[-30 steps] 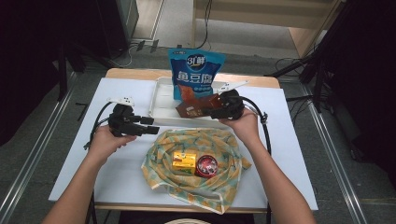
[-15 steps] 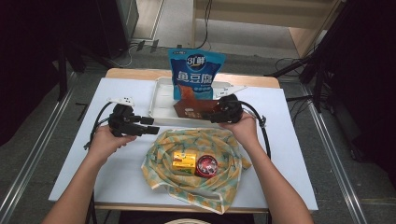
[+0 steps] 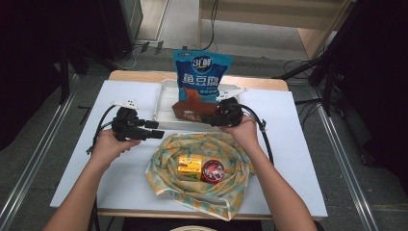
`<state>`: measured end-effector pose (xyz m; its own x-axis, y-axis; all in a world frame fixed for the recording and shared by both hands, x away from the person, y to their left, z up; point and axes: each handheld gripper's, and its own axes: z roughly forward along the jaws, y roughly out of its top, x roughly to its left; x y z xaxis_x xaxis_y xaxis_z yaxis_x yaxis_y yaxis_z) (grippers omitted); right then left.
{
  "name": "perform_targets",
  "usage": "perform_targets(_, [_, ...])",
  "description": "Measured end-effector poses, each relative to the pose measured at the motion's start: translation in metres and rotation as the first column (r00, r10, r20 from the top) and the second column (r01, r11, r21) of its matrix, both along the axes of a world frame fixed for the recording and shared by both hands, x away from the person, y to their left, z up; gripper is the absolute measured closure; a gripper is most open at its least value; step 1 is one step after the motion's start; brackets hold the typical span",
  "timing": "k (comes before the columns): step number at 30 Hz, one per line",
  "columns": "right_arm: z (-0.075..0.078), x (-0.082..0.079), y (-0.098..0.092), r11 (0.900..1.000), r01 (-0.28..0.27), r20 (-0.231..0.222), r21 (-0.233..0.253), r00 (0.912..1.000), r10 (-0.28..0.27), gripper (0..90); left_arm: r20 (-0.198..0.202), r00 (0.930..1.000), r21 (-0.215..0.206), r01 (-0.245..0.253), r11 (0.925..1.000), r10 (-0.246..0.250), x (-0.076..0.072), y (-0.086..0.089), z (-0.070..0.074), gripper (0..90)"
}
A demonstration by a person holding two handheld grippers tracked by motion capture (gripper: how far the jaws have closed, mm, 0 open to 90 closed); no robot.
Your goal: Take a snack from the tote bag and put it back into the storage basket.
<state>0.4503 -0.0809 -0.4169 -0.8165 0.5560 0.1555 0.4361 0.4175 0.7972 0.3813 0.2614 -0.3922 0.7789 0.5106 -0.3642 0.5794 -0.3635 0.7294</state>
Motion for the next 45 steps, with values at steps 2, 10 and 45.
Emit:
perform_targets(2, [-0.001,0.002,0.002,1.000,0.000,-0.002,0.007,1.0000,0.000,43.8,-0.001,1.0000,0.001,-0.001,1.0000,0.001,0.000,0.000,0.000,38.4])
perform_targets(10, [0.000,0.007,0.009,1.000,0.000,-0.022,0.004,0.9998,0.000,43.7,-0.001,1.0000,0.004,0.001,1.0000,-0.001,0.000,0.000,0.000,38.4])
perform_targets(45, [-0.022,0.022,0.022,0.998,-0.013,-0.048,-0.068,0.9988,0.010,37.6,-0.008,1.0000,0.007,0.005,1.0000,-0.005,0.000,-0.001,-0.002,38.4])
